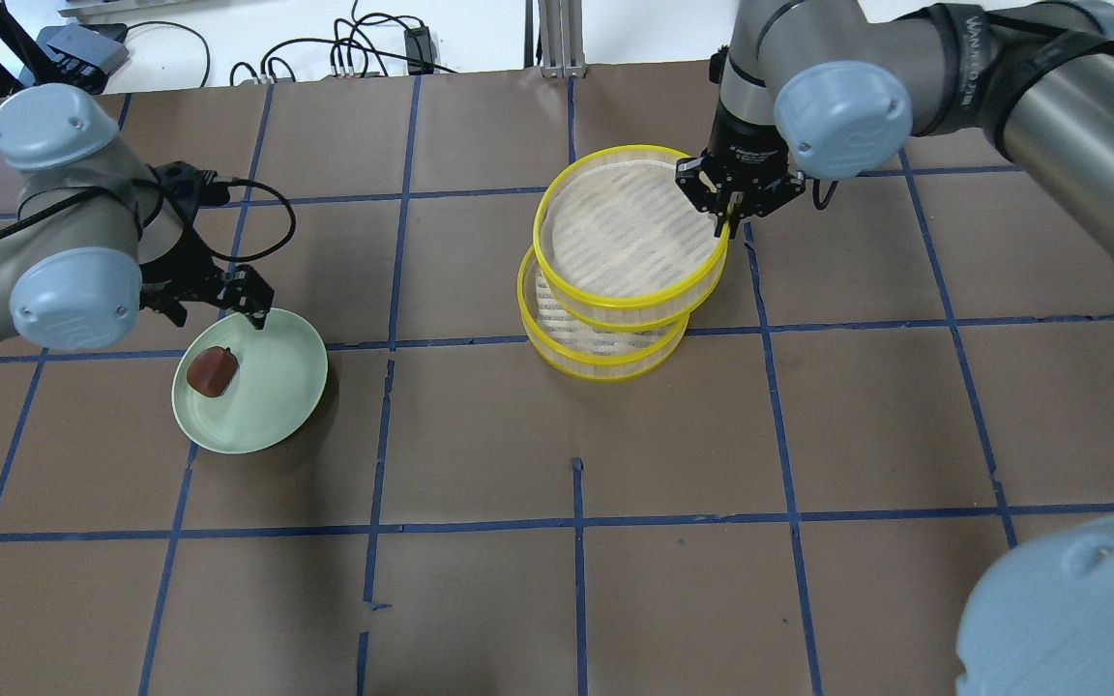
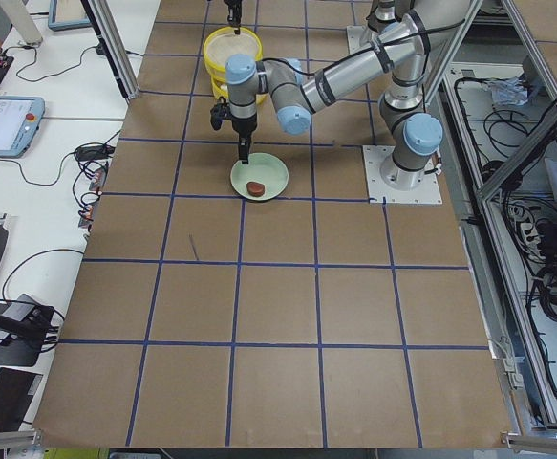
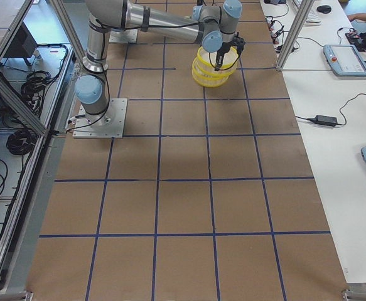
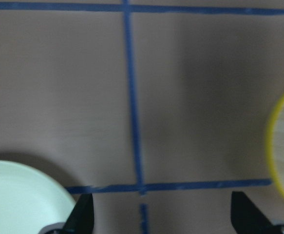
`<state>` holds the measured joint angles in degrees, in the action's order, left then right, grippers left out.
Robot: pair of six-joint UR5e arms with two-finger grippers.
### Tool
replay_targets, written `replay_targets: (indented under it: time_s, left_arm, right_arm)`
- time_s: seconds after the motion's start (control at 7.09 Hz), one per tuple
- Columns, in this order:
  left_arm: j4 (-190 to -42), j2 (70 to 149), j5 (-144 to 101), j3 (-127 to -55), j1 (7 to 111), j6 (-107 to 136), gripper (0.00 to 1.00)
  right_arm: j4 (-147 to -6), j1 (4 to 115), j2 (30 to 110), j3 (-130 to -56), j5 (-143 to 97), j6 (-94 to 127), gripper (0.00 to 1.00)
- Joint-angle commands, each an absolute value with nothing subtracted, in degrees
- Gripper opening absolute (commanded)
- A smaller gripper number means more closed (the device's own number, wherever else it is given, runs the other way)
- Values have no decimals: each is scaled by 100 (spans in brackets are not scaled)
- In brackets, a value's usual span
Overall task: Place buns in different layers of steamer
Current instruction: 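Restack the top tier with right gripper while left returns to the plate, then grasp the dark red bun on the plate with the left gripper and lift it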
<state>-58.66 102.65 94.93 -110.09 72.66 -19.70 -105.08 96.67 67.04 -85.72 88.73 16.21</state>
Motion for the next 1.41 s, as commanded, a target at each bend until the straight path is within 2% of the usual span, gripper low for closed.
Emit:
replay_targets:
  time_s: [0.0,0.28,0.42,0.71,0.85,0.99,1.27]
  left_arm:
    - [-5610,10685,9641,-11127,6979,-2145,94]
    - [-5467,10828,9650,-11127,6979,-2145,94]
    - [-5467,10846,9659,-11136,6979,-2145,87]
    - [-5475,10846,9659,-11180,6979,-2118,36]
    - [-5476,10846,9659,-11214,6979,-2109,17]
    - [-5458,10846,9642,-11206,6979,-2101,2]
    - [-4644,10724,9598,-11180,6996,-2144,0]
  right_arm:
    - [-10695,9809,6636,-8762,8868,1846,18]
    - [-10775,9809,6618,-8806,8877,1828,19]
    - [-10784,9809,6609,-8815,8868,1837,19]
    - [-10854,9843,6565,-8815,8868,1846,19]
    - [-10854,9896,6548,-8824,8868,1837,19]
    - [-10854,9888,6548,-8868,8877,1785,19]
    - [-10837,9879,6592,-8912,8947,1740,19]
